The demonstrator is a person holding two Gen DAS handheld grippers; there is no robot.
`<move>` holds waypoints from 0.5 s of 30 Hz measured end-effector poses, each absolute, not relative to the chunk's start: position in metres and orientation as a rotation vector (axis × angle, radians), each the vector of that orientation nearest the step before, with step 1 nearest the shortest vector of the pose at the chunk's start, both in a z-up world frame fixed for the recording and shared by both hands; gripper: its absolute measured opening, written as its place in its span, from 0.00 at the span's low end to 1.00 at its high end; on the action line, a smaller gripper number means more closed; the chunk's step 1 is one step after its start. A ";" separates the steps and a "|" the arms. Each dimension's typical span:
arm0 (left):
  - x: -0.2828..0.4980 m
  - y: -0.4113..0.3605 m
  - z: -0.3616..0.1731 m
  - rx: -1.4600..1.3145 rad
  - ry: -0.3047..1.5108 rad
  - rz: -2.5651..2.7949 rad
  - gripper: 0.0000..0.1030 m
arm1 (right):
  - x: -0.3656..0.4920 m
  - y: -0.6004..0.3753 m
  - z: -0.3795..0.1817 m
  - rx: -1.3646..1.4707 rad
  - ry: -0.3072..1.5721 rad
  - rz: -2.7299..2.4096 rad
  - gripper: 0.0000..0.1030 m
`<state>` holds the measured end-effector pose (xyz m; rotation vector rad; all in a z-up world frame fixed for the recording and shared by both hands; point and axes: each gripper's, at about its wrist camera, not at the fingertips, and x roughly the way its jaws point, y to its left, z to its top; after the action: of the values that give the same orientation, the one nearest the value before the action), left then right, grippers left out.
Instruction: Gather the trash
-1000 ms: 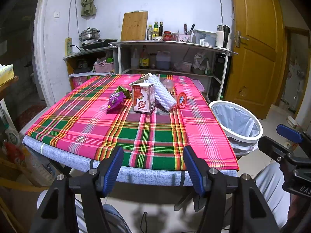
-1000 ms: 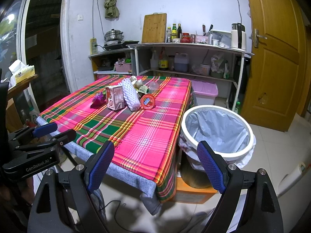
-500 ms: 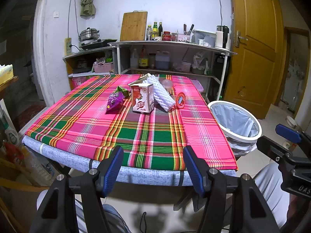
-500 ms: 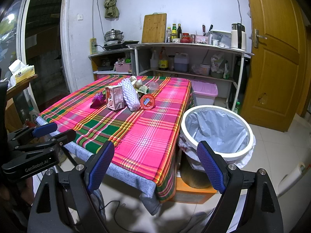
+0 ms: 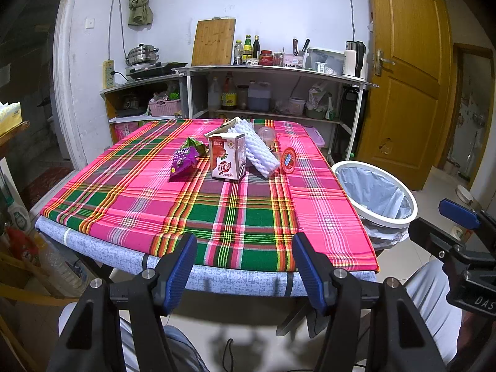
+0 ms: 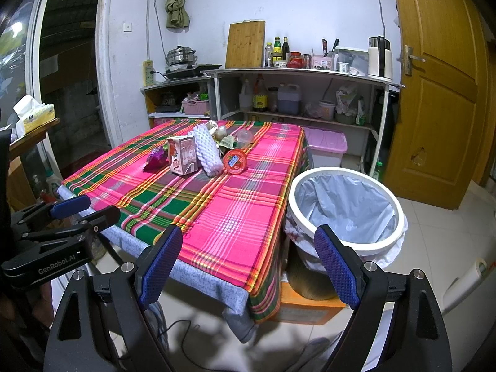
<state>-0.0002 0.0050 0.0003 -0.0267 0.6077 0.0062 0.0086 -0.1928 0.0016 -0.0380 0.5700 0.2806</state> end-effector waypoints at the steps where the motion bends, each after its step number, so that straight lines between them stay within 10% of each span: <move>1: 0.000 0.005 0.000 -0.027 0.608 0.006 0.61 | 0.009 -0.193 0.000 -0.038 0.571 0.280 0.85; 15: 0.000 0.005 0.000 -0.027 0.608 0.006 0.61 | 0.009 -0.194 0.000 -0.039 0.571 0.281 0.85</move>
<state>-0.0001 0.0051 0.0001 -0.0274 0.6076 0.0056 0.0091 -0.1936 0.0003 -0.0386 0.5708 0.2809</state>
